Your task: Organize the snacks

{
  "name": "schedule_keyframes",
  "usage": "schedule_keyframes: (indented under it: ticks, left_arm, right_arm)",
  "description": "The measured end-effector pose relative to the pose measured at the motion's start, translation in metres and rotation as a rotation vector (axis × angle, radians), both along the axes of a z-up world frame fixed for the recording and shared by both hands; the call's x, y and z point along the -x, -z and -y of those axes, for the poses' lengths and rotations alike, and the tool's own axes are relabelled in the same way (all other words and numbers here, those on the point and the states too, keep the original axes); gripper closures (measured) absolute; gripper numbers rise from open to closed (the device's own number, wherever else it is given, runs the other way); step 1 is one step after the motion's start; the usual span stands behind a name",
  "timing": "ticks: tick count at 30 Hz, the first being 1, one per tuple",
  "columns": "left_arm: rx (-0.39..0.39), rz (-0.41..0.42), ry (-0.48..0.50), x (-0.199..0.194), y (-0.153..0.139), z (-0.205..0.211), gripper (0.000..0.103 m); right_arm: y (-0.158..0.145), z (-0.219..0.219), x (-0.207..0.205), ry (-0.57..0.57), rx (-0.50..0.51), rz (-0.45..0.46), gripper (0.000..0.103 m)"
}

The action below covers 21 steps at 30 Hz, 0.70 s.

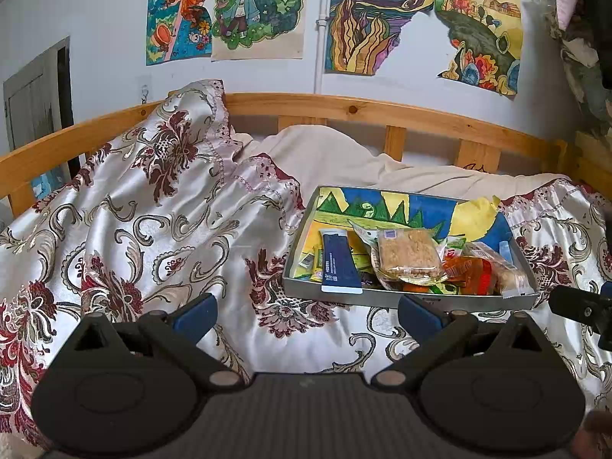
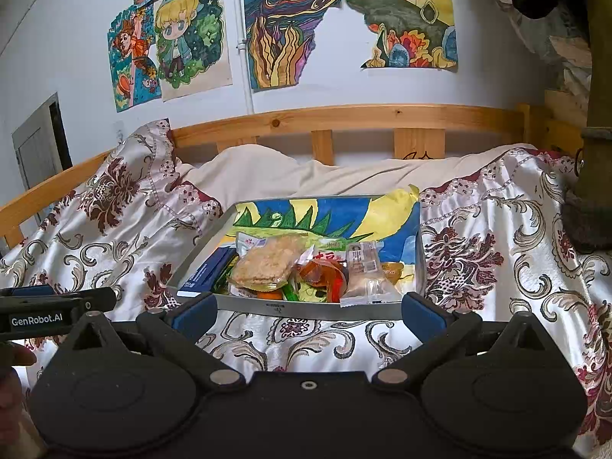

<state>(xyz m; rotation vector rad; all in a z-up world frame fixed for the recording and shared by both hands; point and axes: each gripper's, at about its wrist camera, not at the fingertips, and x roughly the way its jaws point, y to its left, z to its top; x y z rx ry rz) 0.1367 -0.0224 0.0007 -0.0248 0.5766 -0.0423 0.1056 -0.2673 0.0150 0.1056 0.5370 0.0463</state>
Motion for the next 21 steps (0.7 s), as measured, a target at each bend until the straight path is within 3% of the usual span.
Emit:
schedule_keyframes:
  ticks: [21]
  left_arm:
    - [-0.002, -0.006, -0.001, 0.0008, 0.0013, -0.0005, 0.001]
  right_arm:
    - [0.0001, -0.0001, -0.0004, -0.001, 0.0, -0.001, 0.001]
